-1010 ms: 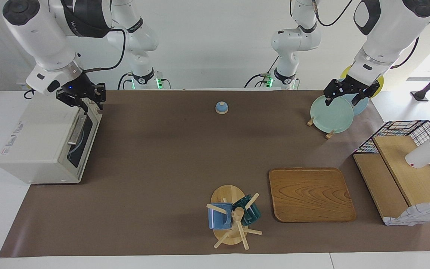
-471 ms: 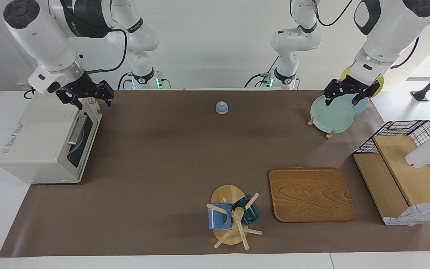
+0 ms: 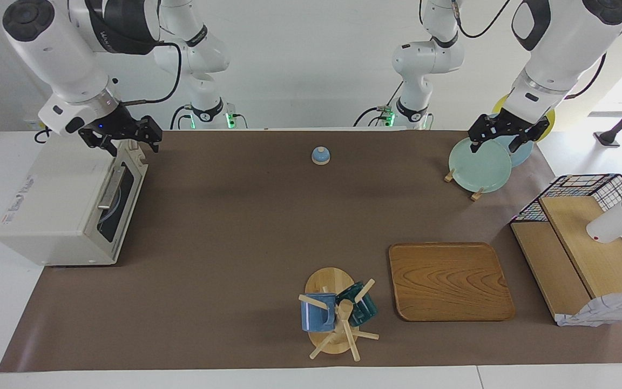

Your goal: Put eggplant into oven

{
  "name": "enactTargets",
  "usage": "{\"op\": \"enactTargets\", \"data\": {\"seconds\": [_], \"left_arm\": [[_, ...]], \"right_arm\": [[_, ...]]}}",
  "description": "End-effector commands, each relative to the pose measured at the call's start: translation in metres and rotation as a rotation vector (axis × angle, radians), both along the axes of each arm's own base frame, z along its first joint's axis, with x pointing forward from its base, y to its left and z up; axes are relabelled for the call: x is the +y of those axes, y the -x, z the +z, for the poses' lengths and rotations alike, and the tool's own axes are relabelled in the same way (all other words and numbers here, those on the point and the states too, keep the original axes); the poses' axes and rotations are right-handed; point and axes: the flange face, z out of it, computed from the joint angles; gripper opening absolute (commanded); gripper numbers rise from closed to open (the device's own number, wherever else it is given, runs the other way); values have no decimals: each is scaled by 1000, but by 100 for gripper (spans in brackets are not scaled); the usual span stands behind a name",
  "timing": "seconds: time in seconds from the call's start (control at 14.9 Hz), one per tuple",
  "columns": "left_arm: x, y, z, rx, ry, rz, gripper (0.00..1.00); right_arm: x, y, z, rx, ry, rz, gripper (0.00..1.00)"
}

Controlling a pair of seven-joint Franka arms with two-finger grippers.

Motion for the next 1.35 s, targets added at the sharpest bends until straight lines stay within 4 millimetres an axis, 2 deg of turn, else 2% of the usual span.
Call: {"op": "enactTargets", "data": {"seconds": [0.0, 0.74, 1.28], "left_arm": [[3, 1, 2, -4, -14, -8, 100], [3, 1, 2, -4, -14, -8, 100], [3, 1, 1, -3, -14, -8, 100]], "right_arm": [[1, 11, 3, -2, -5, -5, 100], [-1, 16, 17, -29, 4, -12, 100], [-2, 17, 19, -33, 4, -14, 100]]}}
